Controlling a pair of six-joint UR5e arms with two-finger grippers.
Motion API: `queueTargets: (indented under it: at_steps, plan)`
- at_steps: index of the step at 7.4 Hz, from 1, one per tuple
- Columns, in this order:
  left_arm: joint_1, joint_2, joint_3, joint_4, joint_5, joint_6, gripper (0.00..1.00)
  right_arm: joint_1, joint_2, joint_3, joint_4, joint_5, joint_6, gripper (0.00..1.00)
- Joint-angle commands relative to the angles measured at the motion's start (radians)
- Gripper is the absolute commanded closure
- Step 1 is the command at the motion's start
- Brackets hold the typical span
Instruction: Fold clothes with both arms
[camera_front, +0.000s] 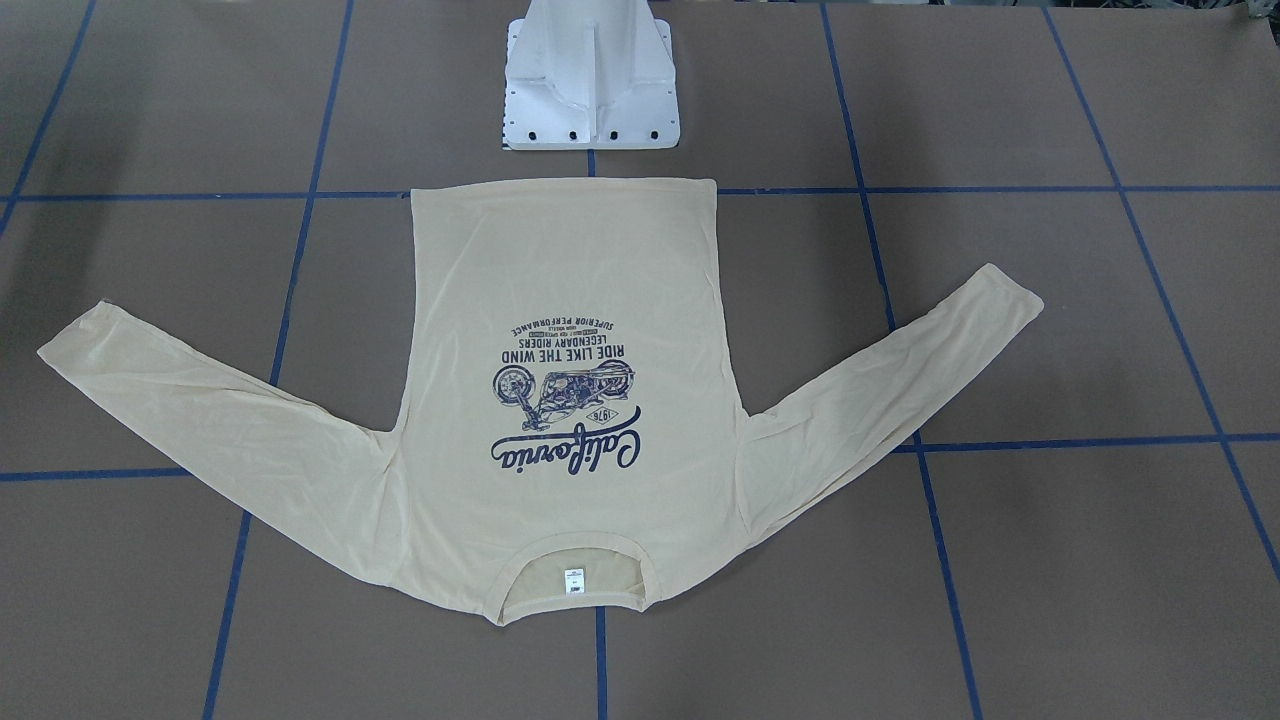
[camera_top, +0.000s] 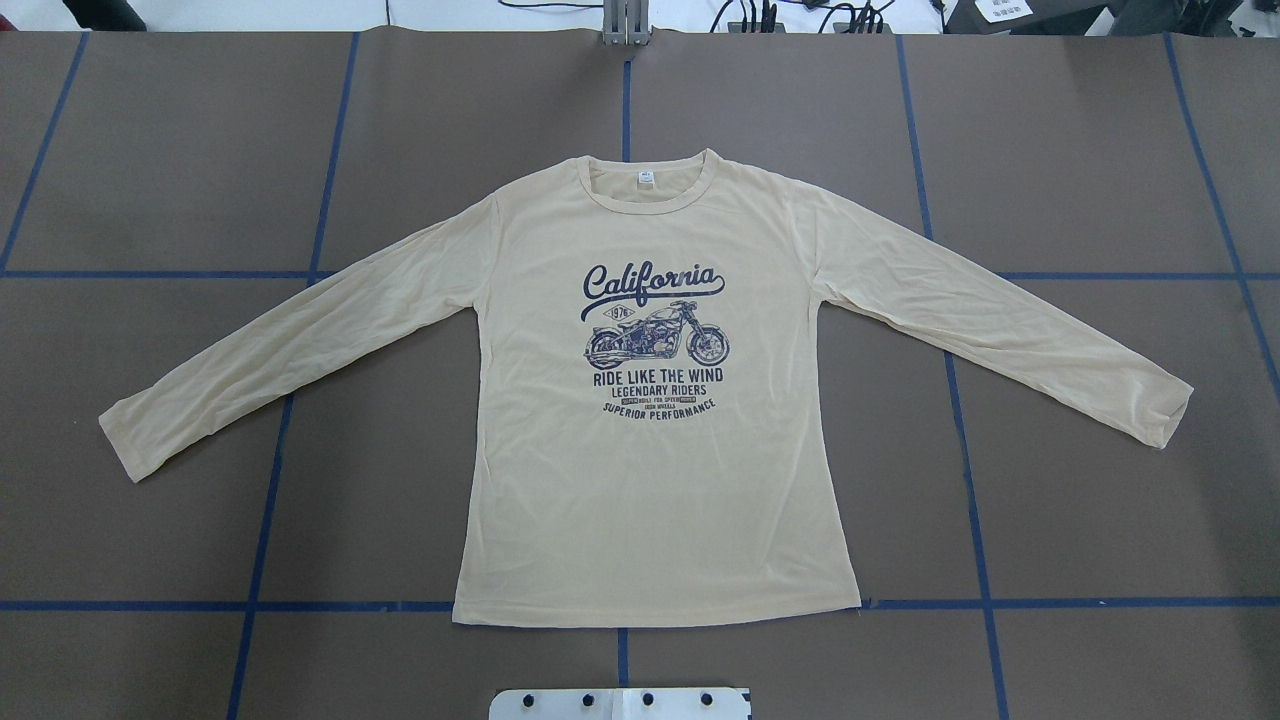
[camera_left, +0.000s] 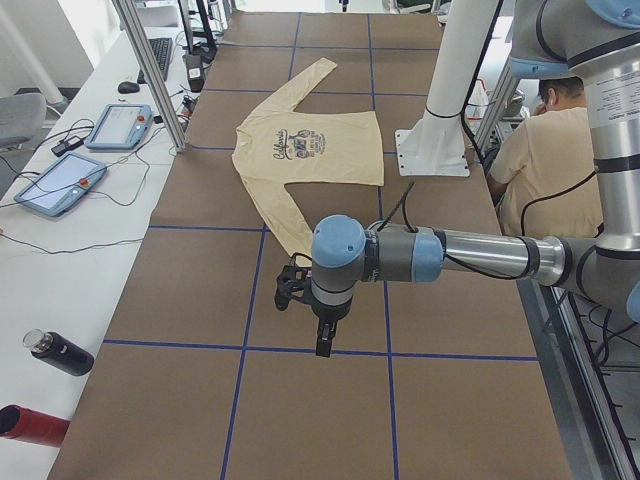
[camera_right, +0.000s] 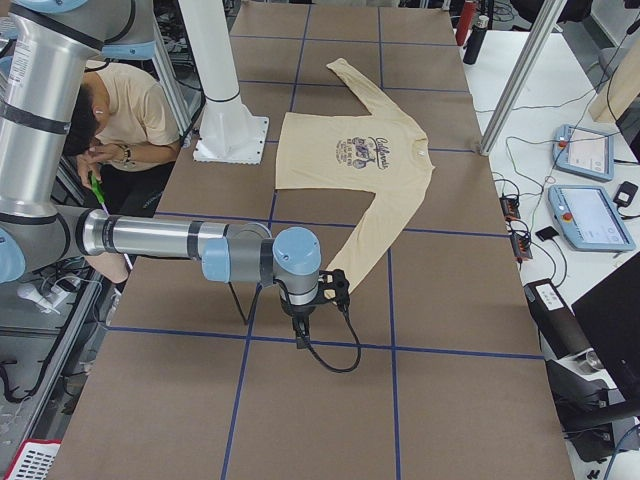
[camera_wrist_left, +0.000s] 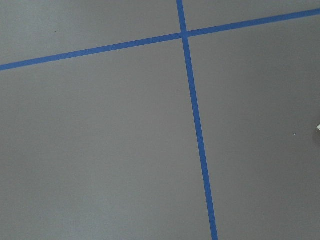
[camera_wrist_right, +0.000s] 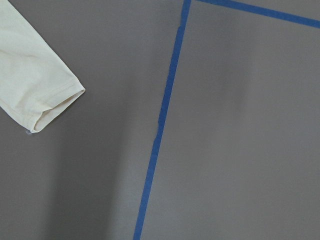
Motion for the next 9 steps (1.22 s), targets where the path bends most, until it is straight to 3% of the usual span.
queueTargets:
  at_steps: [1,3,5,7,9]
  plan:
    - [0.0,0.0,-0.007,-0.032,-0.001,0.0,0.0,0.006,0.002,0.0,0.0,0.001,-0.005,0.0]
    - [0.0,0.0,-0.02,-0.07,0.005,0.005,0.0,0.007,0.0,0.047,0.005,0.001,-0.008,0.0]
    - [-0.003,-0.009,-0.046,-0.232,0.004,0.0,0.0,0.011,0.046,0.105,0.009,0.005,0.004,0.0]
    - [-0.006,-0.127,0.049,-0.514,0.017,-0.004,0.0,0.014,0.138,0.103,0.105,0.008,0.009,0.0]
    - [-0.005,-0.169,0.1,-0.551,0.007,-0.048,0.0,0.014,0.146,0.101,0.118,0.037,0.03,0.0]
